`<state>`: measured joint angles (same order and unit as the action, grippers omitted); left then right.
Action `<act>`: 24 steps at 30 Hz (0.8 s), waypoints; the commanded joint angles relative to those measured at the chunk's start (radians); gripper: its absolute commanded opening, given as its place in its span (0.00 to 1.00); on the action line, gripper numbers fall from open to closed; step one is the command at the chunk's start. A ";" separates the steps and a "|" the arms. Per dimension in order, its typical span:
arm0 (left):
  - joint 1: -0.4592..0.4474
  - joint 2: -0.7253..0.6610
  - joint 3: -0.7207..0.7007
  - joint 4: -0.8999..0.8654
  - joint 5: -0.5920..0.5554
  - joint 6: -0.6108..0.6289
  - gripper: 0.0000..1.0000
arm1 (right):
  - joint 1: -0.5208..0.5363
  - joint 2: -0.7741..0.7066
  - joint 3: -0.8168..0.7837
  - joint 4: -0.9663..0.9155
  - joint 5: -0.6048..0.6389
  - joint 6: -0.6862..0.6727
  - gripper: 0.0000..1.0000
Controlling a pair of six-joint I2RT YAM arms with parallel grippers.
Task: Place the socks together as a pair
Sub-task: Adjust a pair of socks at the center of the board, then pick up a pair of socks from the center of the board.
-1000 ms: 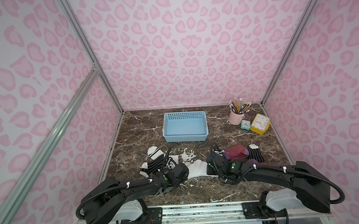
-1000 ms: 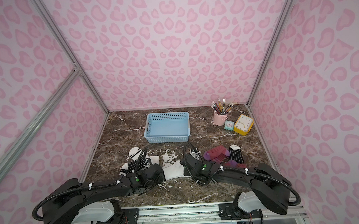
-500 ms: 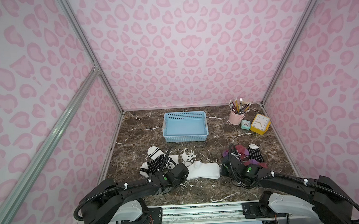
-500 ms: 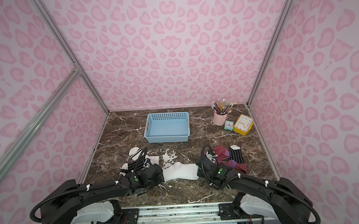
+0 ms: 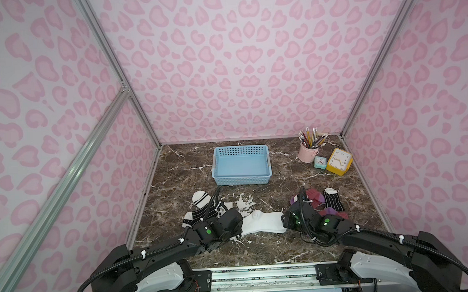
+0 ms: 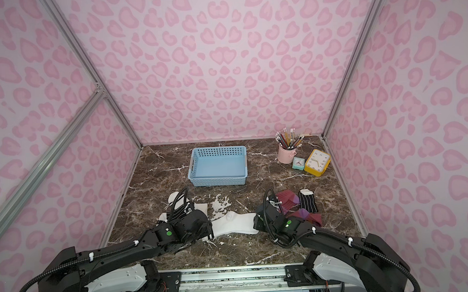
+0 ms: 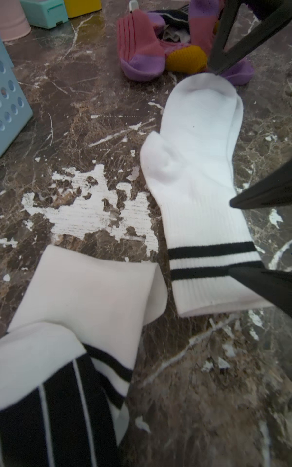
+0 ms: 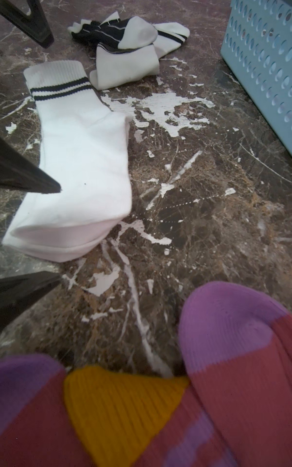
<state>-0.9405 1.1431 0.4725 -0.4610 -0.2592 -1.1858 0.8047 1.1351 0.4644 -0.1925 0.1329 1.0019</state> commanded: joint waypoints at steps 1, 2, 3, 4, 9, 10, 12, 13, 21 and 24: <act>0.010 0.000 -0.016 -0.010 -0.019 0.007 0.48 | 0.001 0.042 0.022 0.056 -0.031 -0.003 0.55; 0.014 0.005 -0.018 -0.009 -0.016 0.009 0.50 | 0.001 0.054 0.021 0.066 -0.036 -0.003 0.55; 0.015 0.010 -0.020 -0.007 -0.018 0.009 0.52 | 0.002 0.066 0.020 0.077 -0.036 -0.002 0.55; 0.018 0.014 -0.026 0.001 -0.019 0.012 0.53 | 0.002 0.072 0.017 0.085 -0.035 0.000 0.55; 0.030 0.063 -0.044 0.056 0.014 0.015 0.56 | 0.001 0.121 0.020 0.105 -0.026 -0.002 0.50; 0.031 0.072 -0.043 0.067 0.020 0.016 0.56 | 0.002 0.130 0.022 0.104 -0.026 -0.002 0.49; 0.030 0.088 -0.046 0.082 0.027 0.017 0.56 | 0.001 0.138 0.019 0.105 -0.023 0.000 0.47; 0.031 0.096 -0.046 0.086 0.030 0.016 0.56 | 0.001 0.140 0.015 0.105 -0.019 0.000 0.45; 0.031 0.136 -0.058 0.104 0.035 0.006 0.39 | 0.002 0.139 -0.001 0.107 -0.014 0.000 0.18; 0.031 0.148 -0.051 0.105 0.038 0.014 0.26 | 0.001 0.122 0.002 0.098 -0.010 0.000 0.06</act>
<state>-0.9108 1.2800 0.4187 -0.3626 -0.2390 -1.1778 0.8059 1.2709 0.4629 -0.0990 0.1101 1.0012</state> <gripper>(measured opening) 0.298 0.099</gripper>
